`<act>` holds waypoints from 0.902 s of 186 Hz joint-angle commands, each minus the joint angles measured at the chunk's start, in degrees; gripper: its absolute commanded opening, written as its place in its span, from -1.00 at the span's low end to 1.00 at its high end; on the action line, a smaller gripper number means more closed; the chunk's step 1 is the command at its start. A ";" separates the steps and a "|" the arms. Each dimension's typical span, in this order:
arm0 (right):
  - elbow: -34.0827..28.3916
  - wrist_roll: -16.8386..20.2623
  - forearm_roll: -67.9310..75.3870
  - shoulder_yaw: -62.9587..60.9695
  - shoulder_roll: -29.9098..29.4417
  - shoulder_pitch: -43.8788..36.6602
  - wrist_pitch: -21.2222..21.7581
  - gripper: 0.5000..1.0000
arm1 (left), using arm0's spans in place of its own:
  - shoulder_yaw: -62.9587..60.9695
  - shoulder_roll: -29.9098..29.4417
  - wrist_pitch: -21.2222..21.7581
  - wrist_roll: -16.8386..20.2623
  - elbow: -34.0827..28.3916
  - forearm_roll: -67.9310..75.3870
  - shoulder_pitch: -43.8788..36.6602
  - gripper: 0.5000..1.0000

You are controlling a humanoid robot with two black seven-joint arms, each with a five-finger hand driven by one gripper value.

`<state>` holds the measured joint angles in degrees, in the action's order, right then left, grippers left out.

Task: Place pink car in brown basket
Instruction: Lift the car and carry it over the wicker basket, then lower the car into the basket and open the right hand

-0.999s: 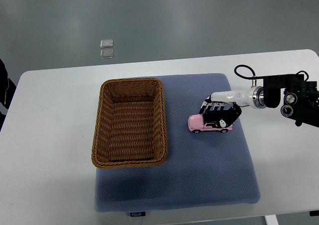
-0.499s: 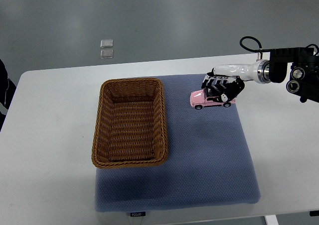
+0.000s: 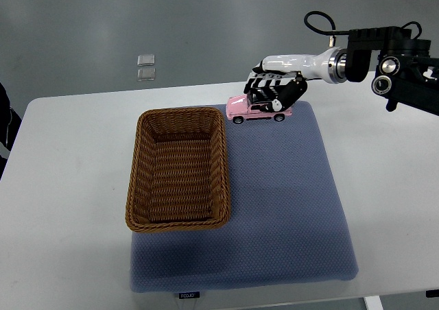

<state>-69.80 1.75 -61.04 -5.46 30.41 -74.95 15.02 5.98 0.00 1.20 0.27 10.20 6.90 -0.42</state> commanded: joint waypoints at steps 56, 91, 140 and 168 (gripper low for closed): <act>5.03 0.01 -0.04 0.01 -16.70 0.34 -0.87 -1.00 | -0.01 0.00 -0.06 0.00 0.00 -0.04 -0.02 1.00; 8.54 0.10 -0.57 0.01 -20.74 3.59 -1.57 -1.00 | -0.01 0.00 -0.06 0.00 0.00 -0.04 -0.02 1.00; 13.11 0.10 -1.01 0.01 -24.78 8.07 -2.36 -1.00 | -0.01 0.00 -0.06 0.00 0.00 0.05 -0.02 1.00; 13.20 0.10 -1.09 0.01 -26.01 8.77 -2.89 -1.00 | -0.01 0.00 -0.06 0.00 0.00 0.05 -0.02 1.00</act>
<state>-56.72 1.85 -62.06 -5.41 5.24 -66.79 12.34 5.97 0.00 1.16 0.26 10.20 6.87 -0.44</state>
